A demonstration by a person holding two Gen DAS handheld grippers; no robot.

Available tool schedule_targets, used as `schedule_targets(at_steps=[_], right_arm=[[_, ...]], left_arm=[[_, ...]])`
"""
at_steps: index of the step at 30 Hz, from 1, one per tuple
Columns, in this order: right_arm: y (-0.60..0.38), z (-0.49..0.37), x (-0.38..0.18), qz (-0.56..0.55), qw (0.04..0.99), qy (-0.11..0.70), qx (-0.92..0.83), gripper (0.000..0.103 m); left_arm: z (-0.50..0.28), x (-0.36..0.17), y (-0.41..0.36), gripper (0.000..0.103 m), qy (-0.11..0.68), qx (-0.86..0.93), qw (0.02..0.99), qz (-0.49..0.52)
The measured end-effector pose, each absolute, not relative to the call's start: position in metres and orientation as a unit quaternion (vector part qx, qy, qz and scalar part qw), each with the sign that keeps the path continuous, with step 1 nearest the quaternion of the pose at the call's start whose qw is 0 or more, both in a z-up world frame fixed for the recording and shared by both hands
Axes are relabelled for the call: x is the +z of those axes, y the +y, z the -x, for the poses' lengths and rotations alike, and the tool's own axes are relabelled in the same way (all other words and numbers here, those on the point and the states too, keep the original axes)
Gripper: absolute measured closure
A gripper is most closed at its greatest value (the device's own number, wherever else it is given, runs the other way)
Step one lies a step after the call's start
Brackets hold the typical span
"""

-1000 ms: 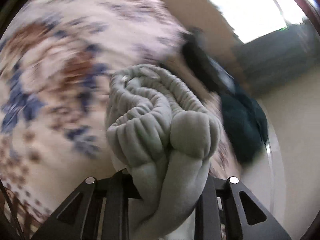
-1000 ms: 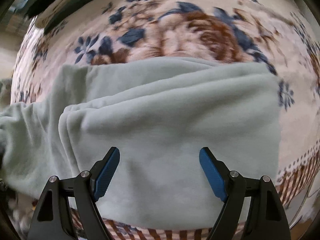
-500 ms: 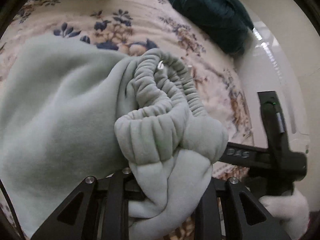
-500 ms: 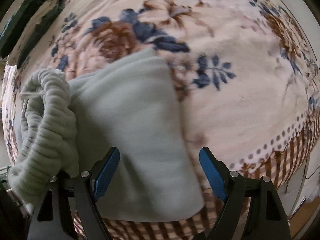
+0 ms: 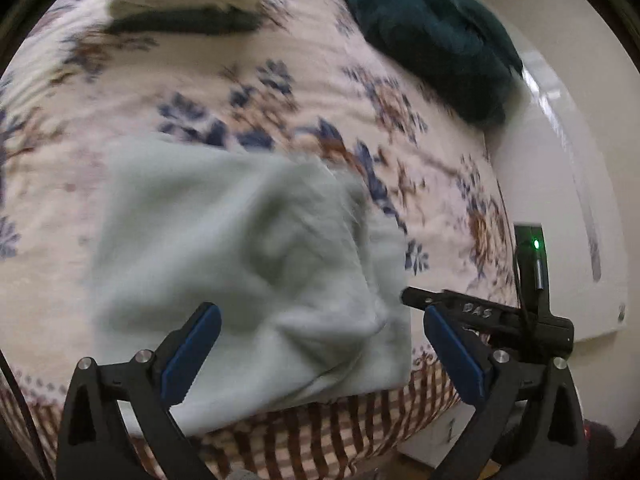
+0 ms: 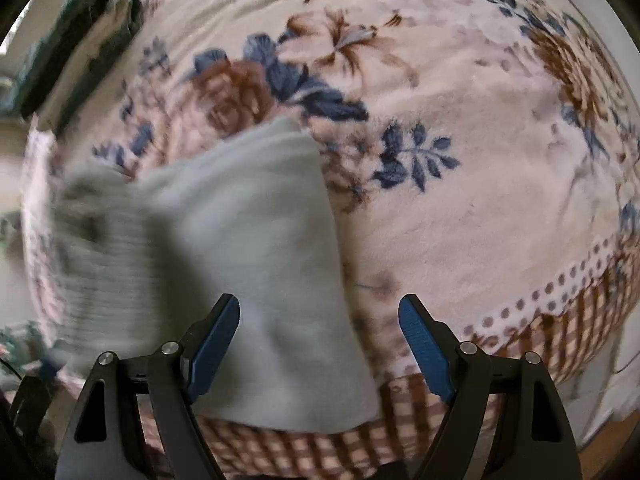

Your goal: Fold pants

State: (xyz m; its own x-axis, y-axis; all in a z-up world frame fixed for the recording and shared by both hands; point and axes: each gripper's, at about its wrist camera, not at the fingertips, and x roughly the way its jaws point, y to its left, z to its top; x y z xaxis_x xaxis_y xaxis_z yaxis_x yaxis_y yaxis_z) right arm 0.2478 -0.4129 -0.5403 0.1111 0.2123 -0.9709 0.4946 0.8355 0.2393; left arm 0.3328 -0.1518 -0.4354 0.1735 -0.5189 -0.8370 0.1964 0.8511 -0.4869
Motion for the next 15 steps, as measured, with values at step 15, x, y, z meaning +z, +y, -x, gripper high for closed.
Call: schedule_targets(at_steps=[15], right_arm=[[-0.321, -0.305, -0.586, -0.247, 0.677, 0.688, 0.090, 0.007]], left_arm=[[-0.344, -0.503, -0.007, 0.000, 0.635, -0.015, 0.763, 0.117]])
